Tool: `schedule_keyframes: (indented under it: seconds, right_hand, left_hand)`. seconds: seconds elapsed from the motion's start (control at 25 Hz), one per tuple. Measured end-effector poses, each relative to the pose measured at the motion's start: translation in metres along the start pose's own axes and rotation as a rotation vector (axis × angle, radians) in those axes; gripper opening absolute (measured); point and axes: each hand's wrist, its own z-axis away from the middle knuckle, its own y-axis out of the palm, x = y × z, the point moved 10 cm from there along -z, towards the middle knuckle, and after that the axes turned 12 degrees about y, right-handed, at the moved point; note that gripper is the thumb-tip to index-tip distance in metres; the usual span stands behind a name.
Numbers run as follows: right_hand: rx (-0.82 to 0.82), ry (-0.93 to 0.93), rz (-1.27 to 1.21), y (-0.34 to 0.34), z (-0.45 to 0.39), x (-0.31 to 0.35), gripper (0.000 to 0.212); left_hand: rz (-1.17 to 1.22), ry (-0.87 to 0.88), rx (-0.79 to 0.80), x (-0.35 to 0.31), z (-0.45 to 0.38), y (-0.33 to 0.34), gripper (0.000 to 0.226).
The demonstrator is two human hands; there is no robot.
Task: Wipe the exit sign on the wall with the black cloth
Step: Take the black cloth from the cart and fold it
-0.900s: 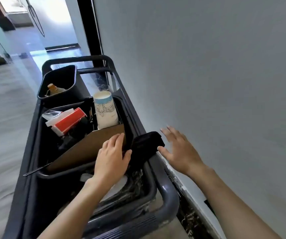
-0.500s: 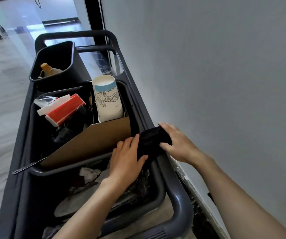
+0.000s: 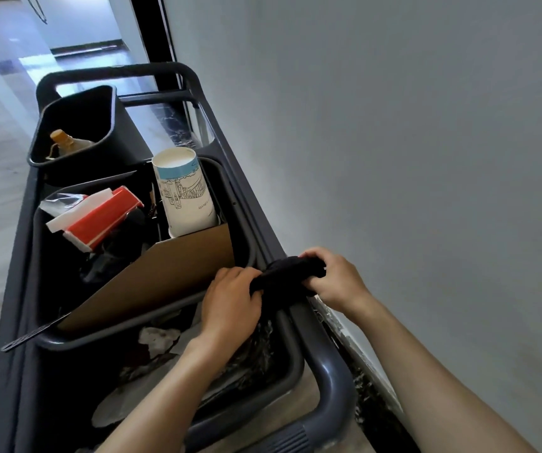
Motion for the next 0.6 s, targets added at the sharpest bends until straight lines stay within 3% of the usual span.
schedule_keyframes:
  seconds: [0.16,0.28,0.44,0.6]
  right_hand:
    - [0.032,0.038,-0.27,-0.036,0.037,-0.013,0.038]
    - [-0.006,0.048,-0.51,-0.084,0.076,-0.034,0.044]
    - [-0.094,0.079,-0.895,-0.15,0.136,-0.087,0.045]
    - [-0.261,0.091,-1.189,-0.201,0.215,-0.164,0.032]
  left_hand:
    - [0.332,0.056,0.048,-0.031,-0.005,-0.015,0.03]
    - [0.519,0.129,0.045,-0.088,-0.008,-0.024,0.04]
    - [0.844,0.098,0.073,-0.171,0.004,-0.005,0.039]
    - [1.054,0.118,0.257,-0.275,0.033,0.037,0.044]
